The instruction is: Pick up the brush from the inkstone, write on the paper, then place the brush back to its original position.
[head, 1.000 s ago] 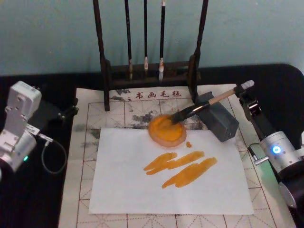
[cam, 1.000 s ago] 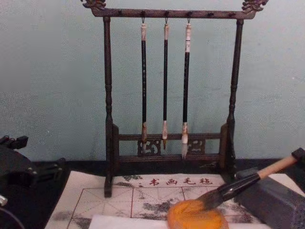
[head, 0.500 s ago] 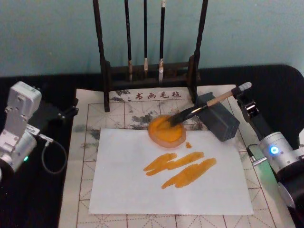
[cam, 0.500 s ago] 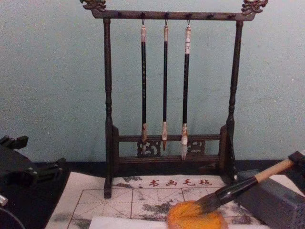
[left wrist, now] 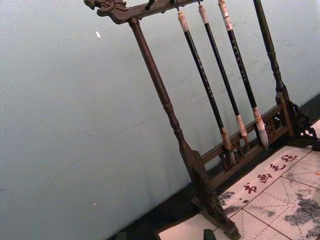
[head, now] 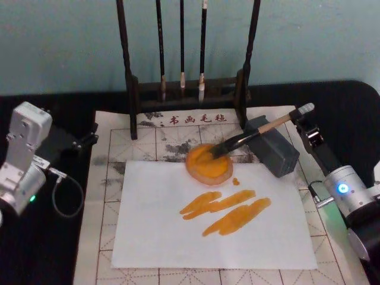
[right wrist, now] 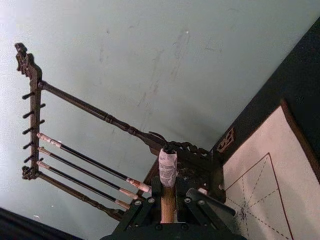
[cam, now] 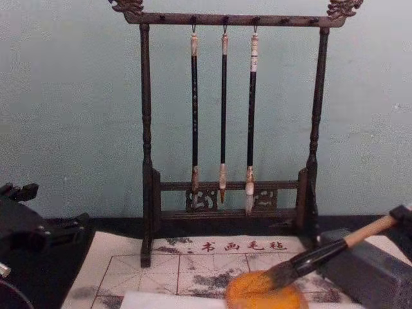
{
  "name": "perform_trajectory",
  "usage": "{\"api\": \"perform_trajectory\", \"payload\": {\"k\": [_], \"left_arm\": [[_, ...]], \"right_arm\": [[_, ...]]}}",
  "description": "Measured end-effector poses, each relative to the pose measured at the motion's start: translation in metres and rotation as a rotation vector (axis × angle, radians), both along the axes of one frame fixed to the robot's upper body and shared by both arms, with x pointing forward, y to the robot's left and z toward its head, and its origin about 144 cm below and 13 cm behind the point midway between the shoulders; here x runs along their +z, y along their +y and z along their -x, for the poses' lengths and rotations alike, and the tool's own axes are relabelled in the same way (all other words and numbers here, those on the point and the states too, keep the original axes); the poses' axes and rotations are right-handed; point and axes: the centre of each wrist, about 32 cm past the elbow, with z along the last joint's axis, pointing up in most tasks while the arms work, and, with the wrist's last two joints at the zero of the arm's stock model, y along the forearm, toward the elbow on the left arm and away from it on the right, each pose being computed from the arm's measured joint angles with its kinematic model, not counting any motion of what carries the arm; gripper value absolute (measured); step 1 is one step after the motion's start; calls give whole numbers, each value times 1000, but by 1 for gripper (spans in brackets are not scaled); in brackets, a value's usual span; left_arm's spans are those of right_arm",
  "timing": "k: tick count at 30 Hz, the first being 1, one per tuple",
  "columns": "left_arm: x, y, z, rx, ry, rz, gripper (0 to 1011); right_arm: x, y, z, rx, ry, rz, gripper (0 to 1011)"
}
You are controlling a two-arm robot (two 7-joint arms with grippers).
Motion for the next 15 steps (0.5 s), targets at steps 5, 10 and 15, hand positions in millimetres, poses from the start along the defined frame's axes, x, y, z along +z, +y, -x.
{"api": "perform_trajectory", "payload": {"k": [5,10,15], "left_arm": [[0,0,0,0,0,0,1001],[0,0,0,0,0,0,1001],[0,0,0,0,0,0,1001]], "right_arm": [[1,0,1,3,-5,1,177],[3,0,4,8,-11,5,177],[6,-1,6,9,-14,13,177]]}}
